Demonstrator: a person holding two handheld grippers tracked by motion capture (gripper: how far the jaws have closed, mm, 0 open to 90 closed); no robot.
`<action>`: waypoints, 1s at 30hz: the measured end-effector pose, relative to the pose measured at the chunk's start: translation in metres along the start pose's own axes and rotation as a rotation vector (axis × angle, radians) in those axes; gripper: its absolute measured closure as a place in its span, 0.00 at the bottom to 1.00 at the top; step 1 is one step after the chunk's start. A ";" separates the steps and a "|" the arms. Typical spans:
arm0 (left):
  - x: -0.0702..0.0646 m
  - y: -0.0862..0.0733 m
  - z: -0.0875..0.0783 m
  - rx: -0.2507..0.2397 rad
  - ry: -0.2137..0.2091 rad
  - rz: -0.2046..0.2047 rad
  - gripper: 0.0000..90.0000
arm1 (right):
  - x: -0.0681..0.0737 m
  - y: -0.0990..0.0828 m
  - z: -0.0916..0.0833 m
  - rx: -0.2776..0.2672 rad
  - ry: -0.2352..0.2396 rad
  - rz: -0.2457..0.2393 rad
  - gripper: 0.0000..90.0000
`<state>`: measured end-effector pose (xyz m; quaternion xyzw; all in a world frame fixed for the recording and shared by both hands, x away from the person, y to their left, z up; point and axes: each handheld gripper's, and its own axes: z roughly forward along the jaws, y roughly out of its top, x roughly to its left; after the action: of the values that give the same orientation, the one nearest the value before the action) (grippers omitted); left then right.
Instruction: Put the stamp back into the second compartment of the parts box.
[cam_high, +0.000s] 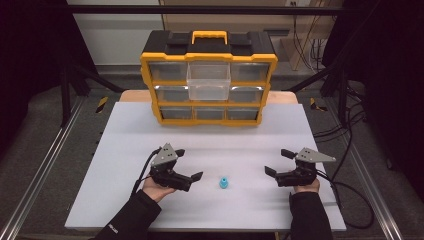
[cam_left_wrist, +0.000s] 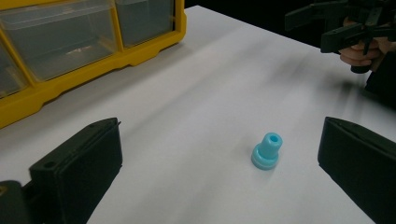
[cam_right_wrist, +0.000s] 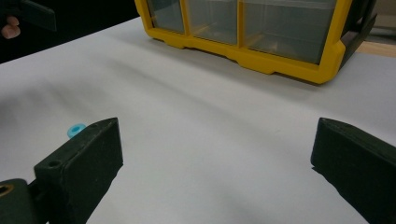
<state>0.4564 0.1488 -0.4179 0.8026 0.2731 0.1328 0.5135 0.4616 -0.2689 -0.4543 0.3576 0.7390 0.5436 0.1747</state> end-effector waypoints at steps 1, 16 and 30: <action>-0.001 0.000 0.002 0.002 -0.002 0.001 0.00 | 0.000 0.000 0.000 -0.002 -0.001 -0.001 0.03; -0.011 0.003 0.017 0.025 -0.026 0.011 0.00 | 0.000 0.000 0.000 -0.001 0.001 0.001 0.03; -0.021 0.005 0.033 0.056 -0.048 0.022 0.00 | 0.000 0.000 0.000 -0.002 0.001 0.001 0.03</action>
<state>0.4576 0.1104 -0.4265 0.8226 0.2553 0.1116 0.4957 0.4615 -0.2690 -0.4541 0.3574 0.7386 0.5444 0.1744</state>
